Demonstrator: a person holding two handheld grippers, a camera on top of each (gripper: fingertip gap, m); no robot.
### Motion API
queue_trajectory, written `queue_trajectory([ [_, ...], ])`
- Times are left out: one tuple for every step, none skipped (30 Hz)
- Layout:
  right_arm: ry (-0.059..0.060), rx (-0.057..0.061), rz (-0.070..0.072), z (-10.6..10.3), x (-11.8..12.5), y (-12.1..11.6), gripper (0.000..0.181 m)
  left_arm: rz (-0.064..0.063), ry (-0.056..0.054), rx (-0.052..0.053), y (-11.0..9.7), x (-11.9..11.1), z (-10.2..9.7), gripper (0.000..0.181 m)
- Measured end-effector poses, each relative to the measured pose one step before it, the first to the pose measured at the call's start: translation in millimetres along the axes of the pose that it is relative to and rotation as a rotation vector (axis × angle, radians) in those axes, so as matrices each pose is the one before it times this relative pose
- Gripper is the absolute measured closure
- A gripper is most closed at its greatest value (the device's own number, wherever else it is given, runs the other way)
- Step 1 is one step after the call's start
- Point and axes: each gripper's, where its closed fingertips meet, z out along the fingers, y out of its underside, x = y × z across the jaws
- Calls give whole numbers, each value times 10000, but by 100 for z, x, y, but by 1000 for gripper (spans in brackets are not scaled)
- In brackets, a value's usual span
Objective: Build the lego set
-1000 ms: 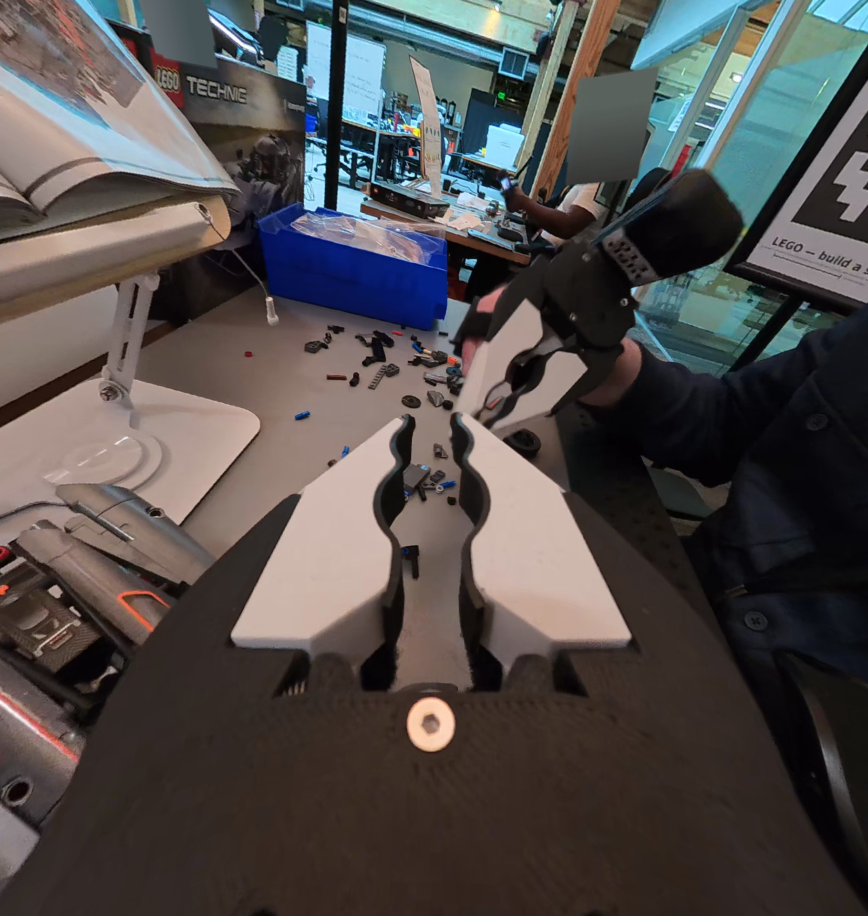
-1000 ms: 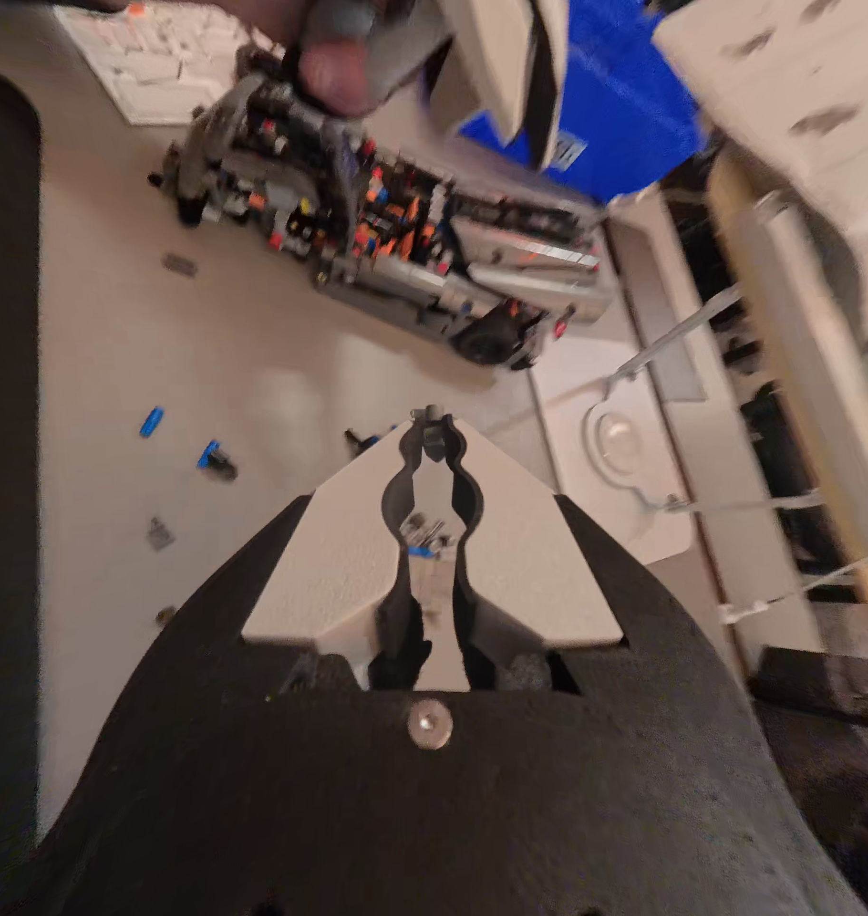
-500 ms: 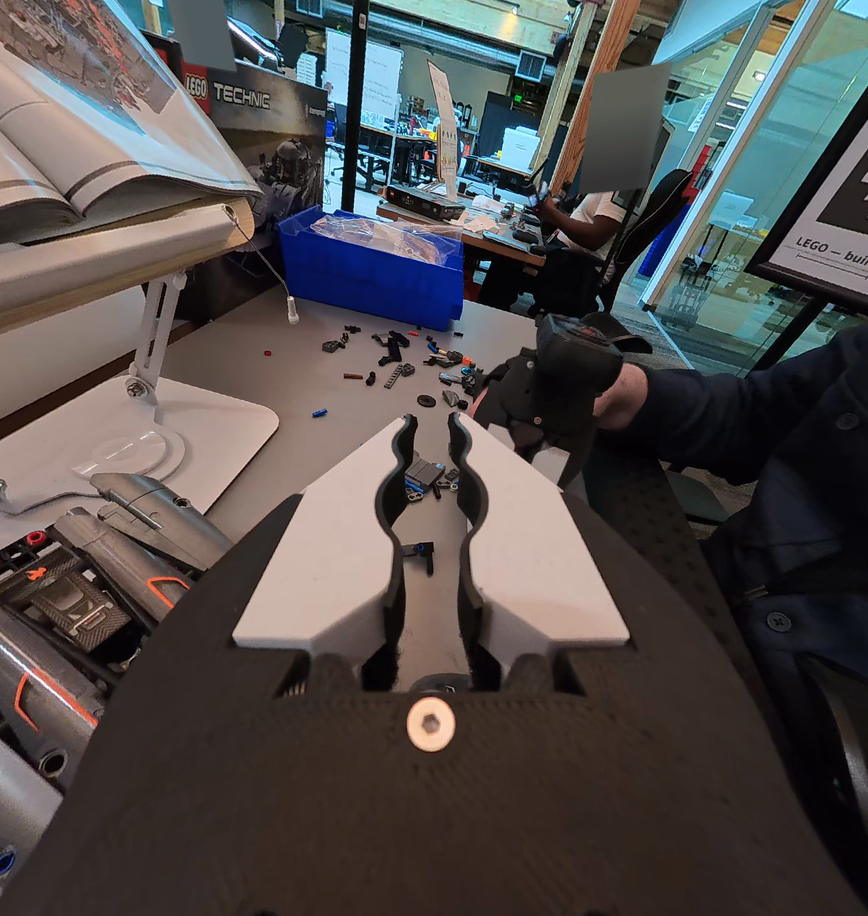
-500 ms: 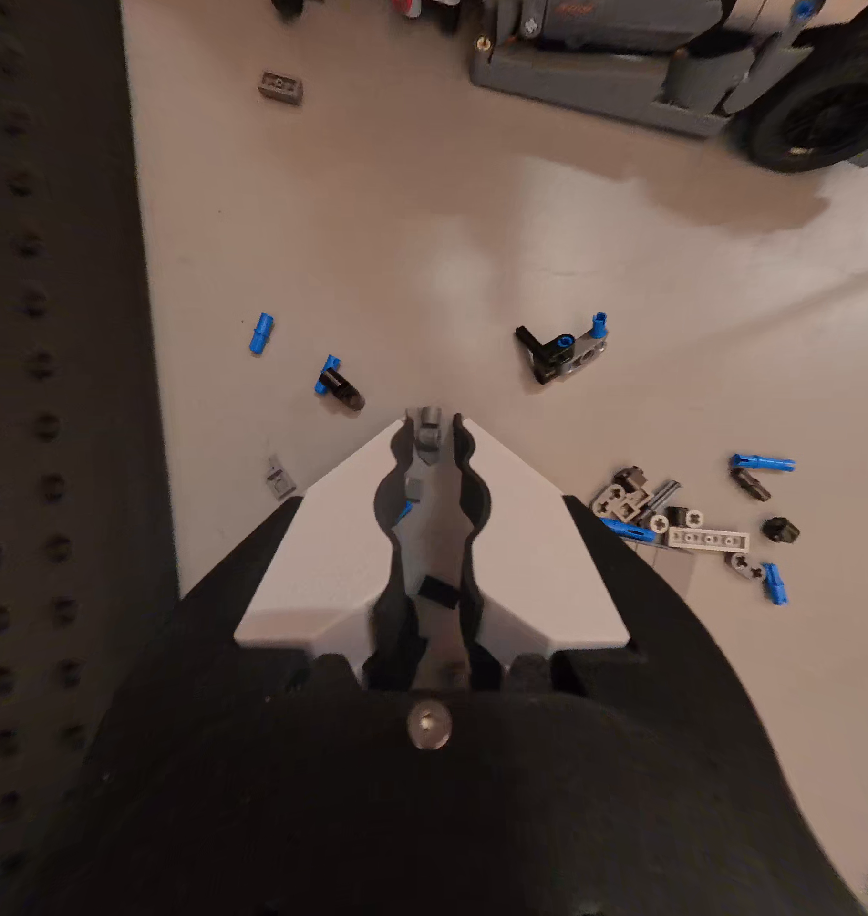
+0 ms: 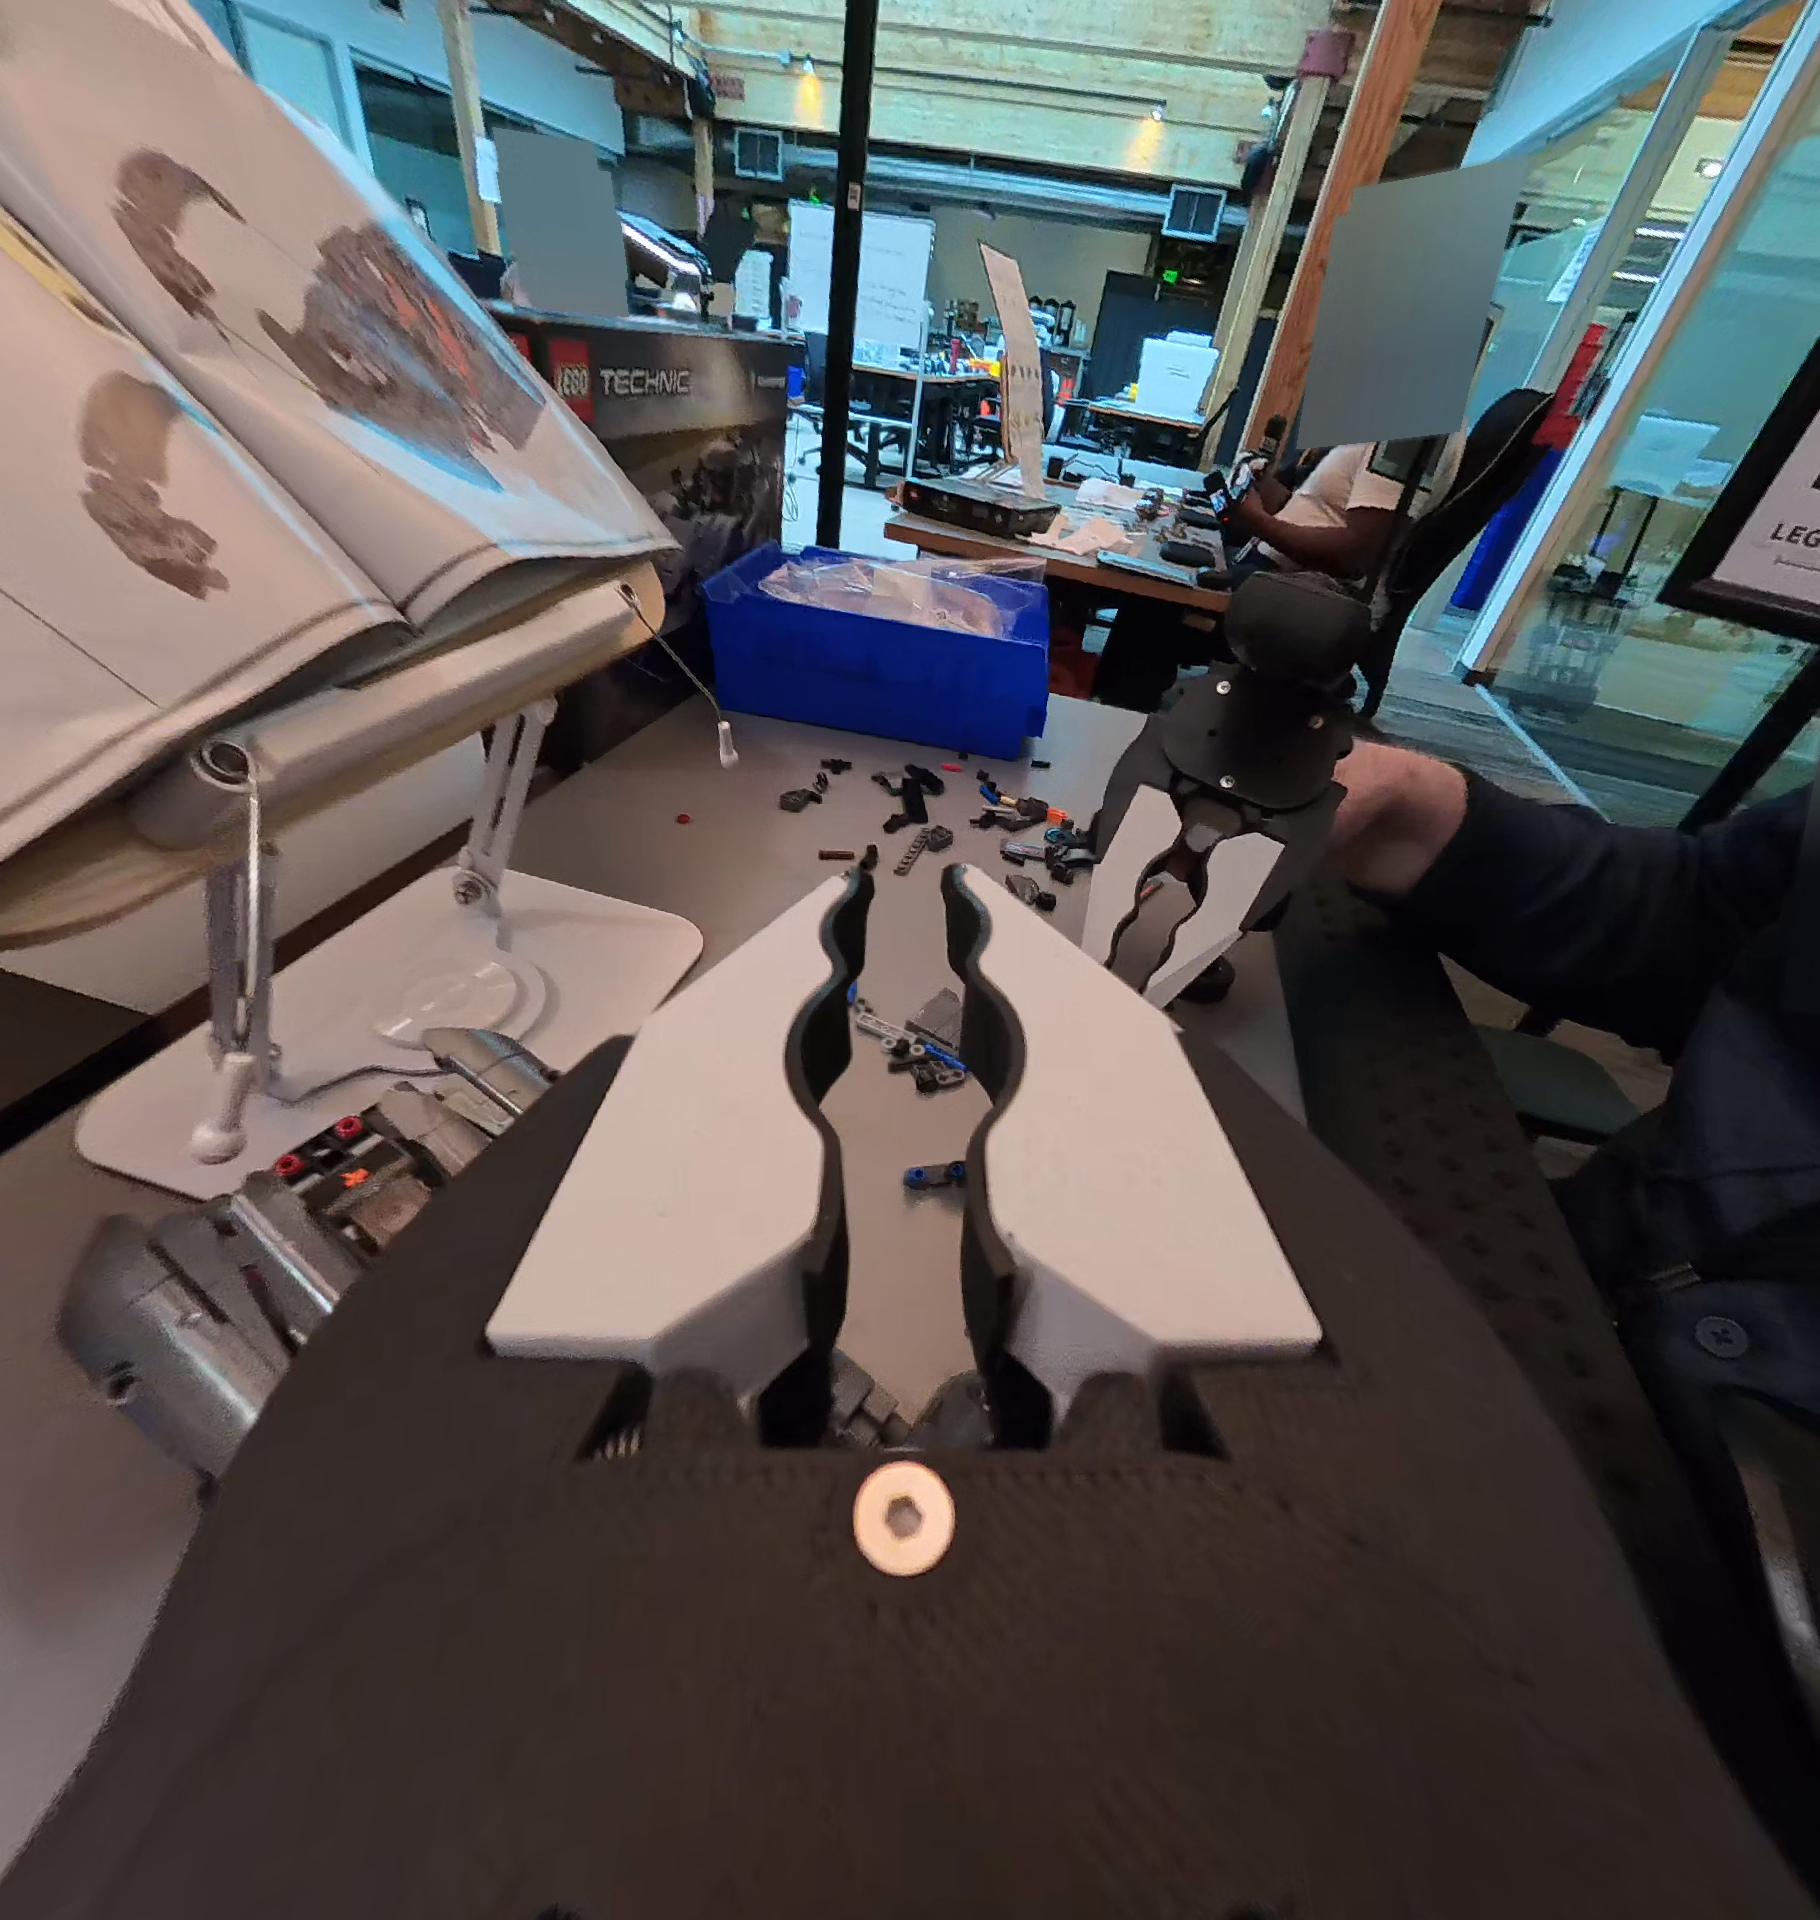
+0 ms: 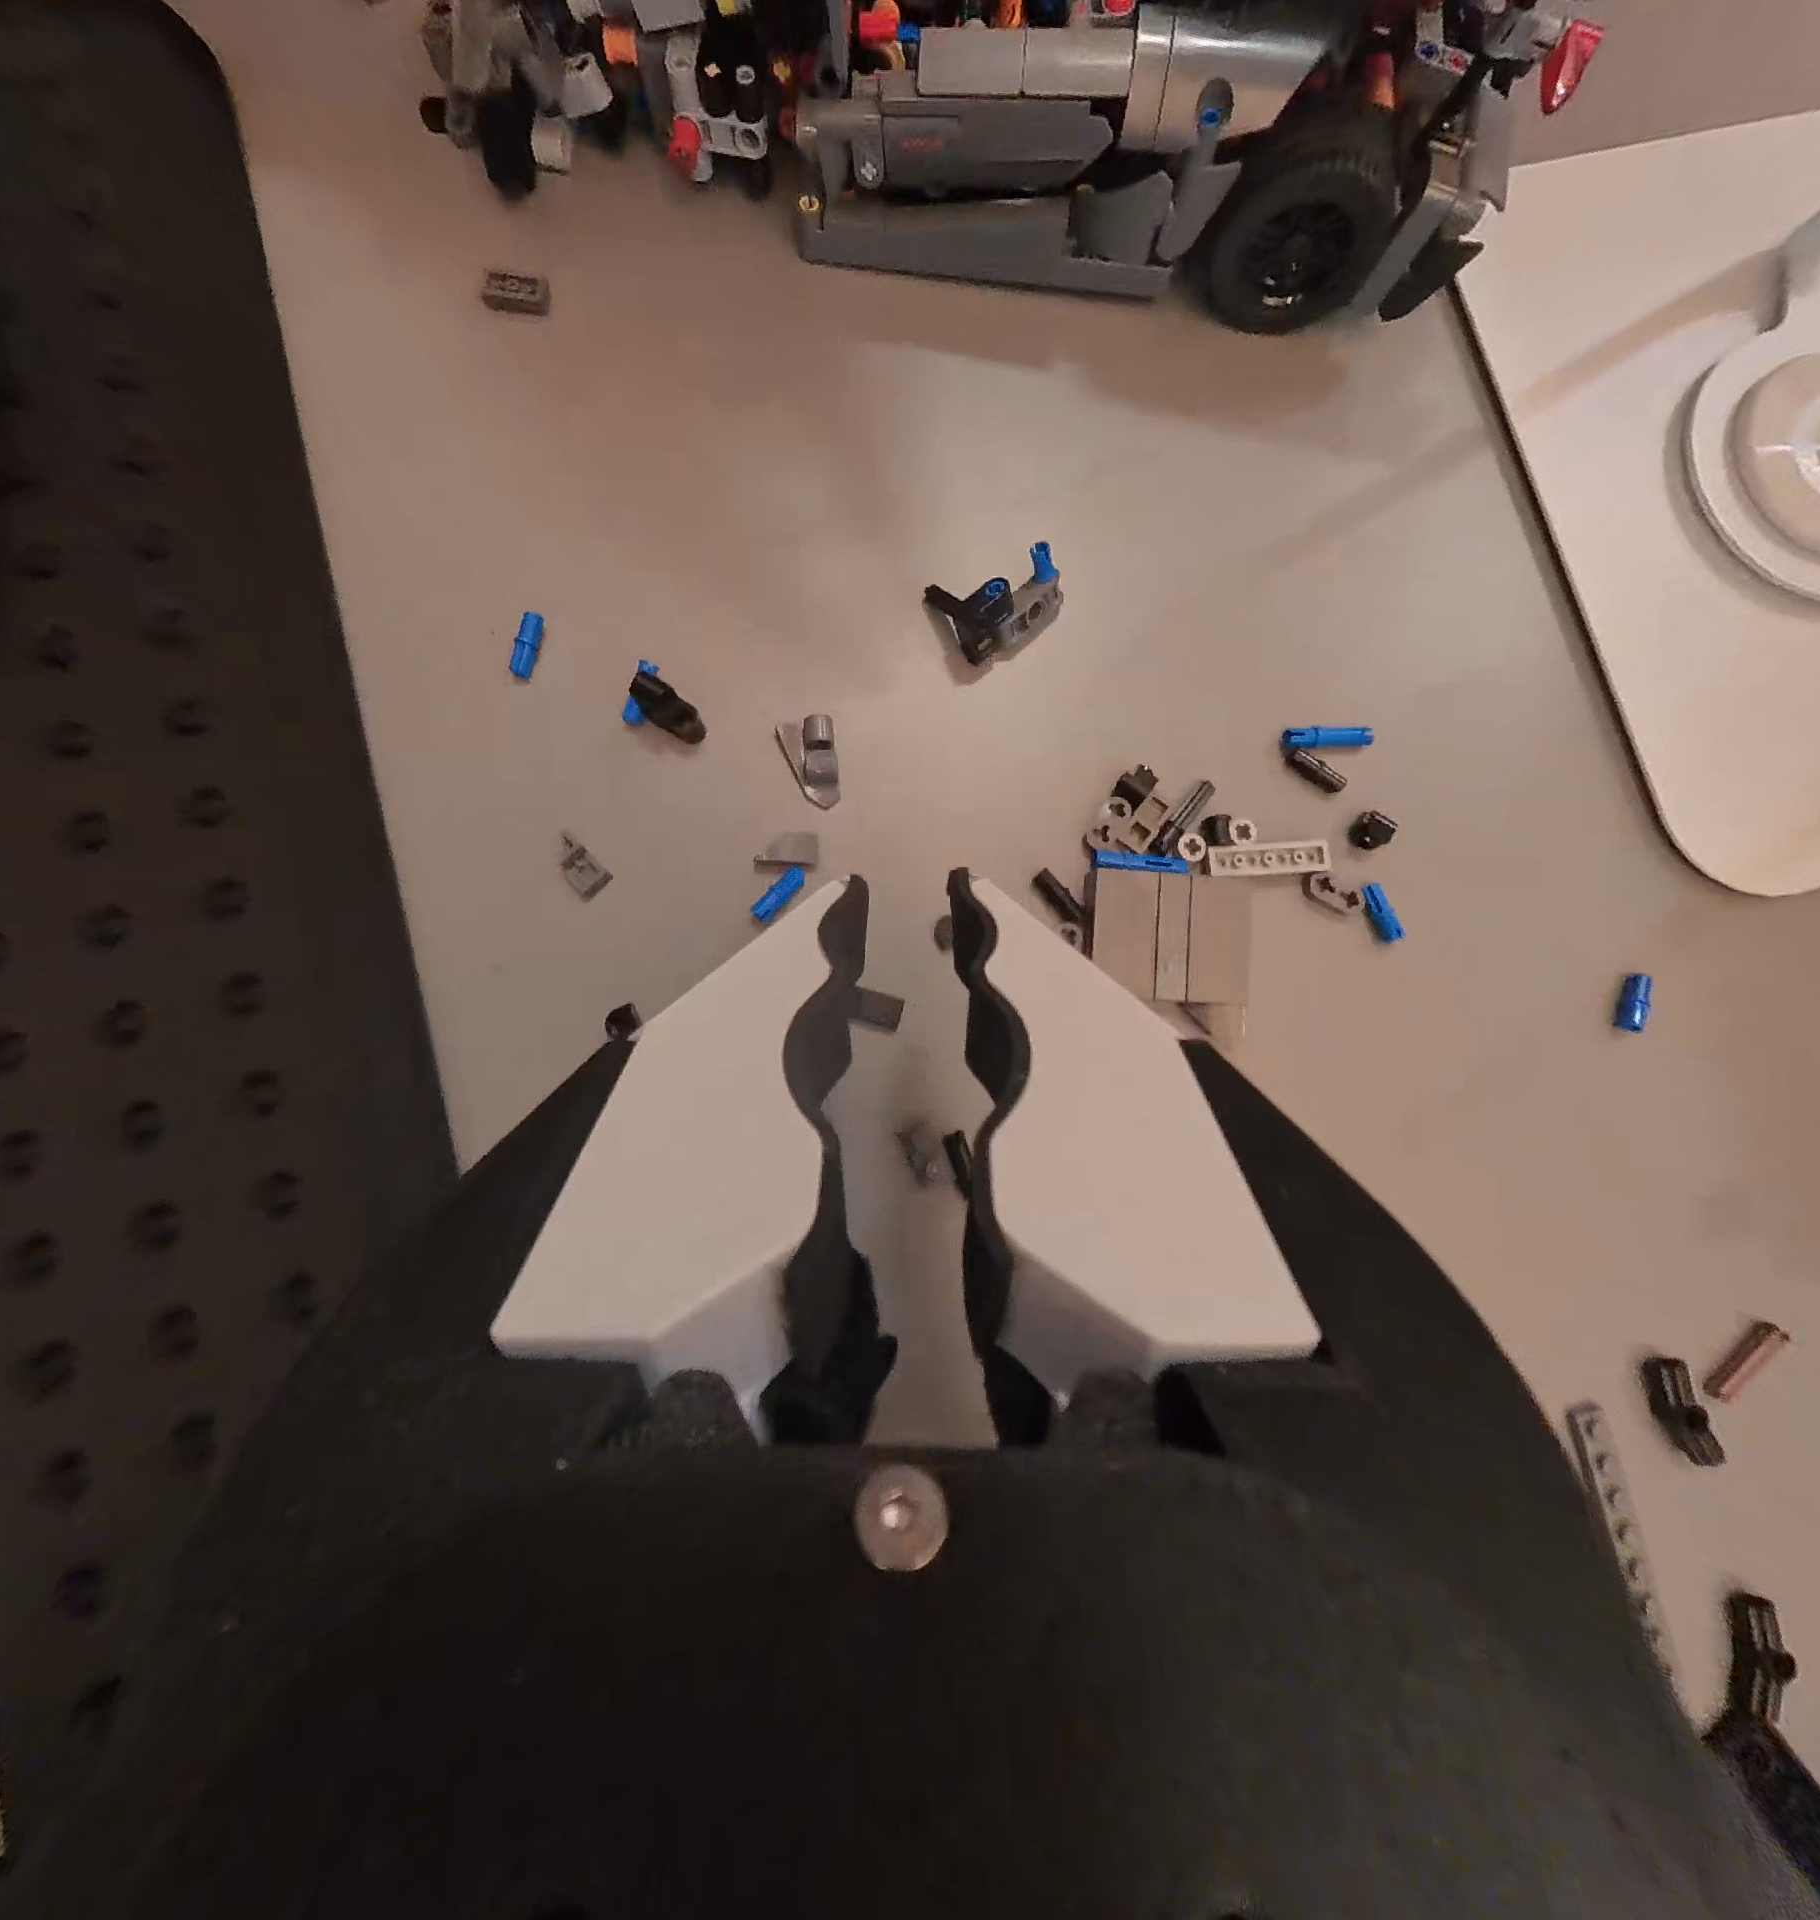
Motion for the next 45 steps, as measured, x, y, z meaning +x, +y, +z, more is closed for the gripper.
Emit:
queue_trajectory([
  [88,36,-28,-265,-42,4,167,158,-100,-15,-363,-4,-405,168],
  [123,25,-57,-298,25,12,167,259,-251,-55,-323,-195,-459,168],
  [158,3,-49,-320,114,35,168,246,-279,-124,-261,-240,-545,166],
  [139,-6,-21,-344,120,58,168,181,-188,-177,-207,-124,-605,164],
  [85,5,-2,-346,74,75,168,100,-164,-204,-155,-92,-726,161],
  [68,31,-1,-346,61,61,168,99,-271,-134,-234,-218,-886,160],
  [100,71,-2,-334,107,20,168,183,-291,-26,-317,-192,-1009,160],
  [85,104,14,-295,107,-12,169,182,-245,-36,-255,-158,-1085,160],
  [16,114,33,-237,-3,-13,169,104,-316,-119,-74,-330,-1098,160],
  [-12,106,44,-160,-44,10,169,96,-349,-235,193,-405,-1048,158],
  [6,73,55,-80,-27,62,169,129,-235,-291,412,-253,-950,157],
  [15,17,54,-2,-19,148,169,80,-49,-308,556,-15,-795,155],
  [5,-29,33,58,-50,198,169,8,100,-419,824,164,-620,151],
  [-2,-51,6,93,-93,212,169,93,68,-464,969,178,-502,151],
  [15,-45,-17,93,-87,173,169,200,31,-358,872,159,-349,152],
  [22,-29,-31,67,-113,122,169,104,49,-373,862,137,-178,153],
  [-6,-28,-25,26,-146,92,170,28,66,-393,897,75,-41,152],
  [-15,-27,-20,-14,-149,93,170,35,8,-338,836,-42,45,152],
  [7,-19,-26,-42,-105,75,169,18,78,-318,847,27,139,151],
  [35,0,-29,-82,-45,49,169,-33,189,-383,1004,181,212,150],
  [43,26,-11,-118,-5,18,169,-49,181,-461,1153,158,261,148],
  [16,43,20,-121,-2,23,169,-62,95,-474,1218,80,333,146],
  [-4,42,39,-105,-16,26,169,-7,183,-559,1372,321,338,144],
  [5,33,40,-87,1,57,169,87,20,-543,1376,193,271,143],
  [16,35,31,-52,12,61,169,74,-116,-386,1240,52,227,143],
  [3,48,20,-29,-40,19,169,-24,141,-301,1122,433,260,142],
  [-26,54,7,5,-114,1,169,-82,271,-127,836,602,318,142],
  [-34,39,-7,44,-123,13,169,-94,94,14,634,303,360,143],
  [-18,9,-14,89,-98,45,169,-156,48,-97,753,164,455,144],
  [-11,-14,-12,99,-82,54,169,-155,116,-226,899,240,507,144],
  [-12,-22,-19,93,-80,51,169,-68,-5,-96,597,103,496,145],
  [-5,-16,-37,63,-91,27,169,-7,22,89,235,197,490,146],
  [-8,-1,-35,18,-88,6,169,29,60,-14,268,268,484,147],
  [-12,11,-14,-11,-86,-12,169,76,-163,-171,439,-102,433,149],
  [3,13,2,-36,-45,-11,170,80,-273,-192,397,-307,361,152],
  [20,18,7,-53,-17,-10,170,34,-113,42,41,-112,263,156],
  [17,27,10,-67,-17,-31,170,-24,66,166,-149,117,188,159],
  [7,37,9,-50,-43,-44,170,-76,51,120,-60,65,179,161],
  [0,39,4,-46,-63,-51,170,-80,61,13,121,60,209,161],
  [0,27,3,-17,-43,-39,171,1,29,24,109,88,182,162],
  [6,12,2,18,-28,-19,171,40,4,113,10,99,117,165],
  [-4,6,4,28,-29,-21,171,-22,-28,36,128,-5,58,169],
  [-22,4,5,66,-48,-27,171,-29,-147,-108,364,-239,32,176],
  [-21,-2,-7,94,-52,-38,171,-45,-118,49,120,-217,-39,176],
  [-22,-5,-14,119,-59,-48,171,-68,-13,145,-26,-123,-78,177],
])
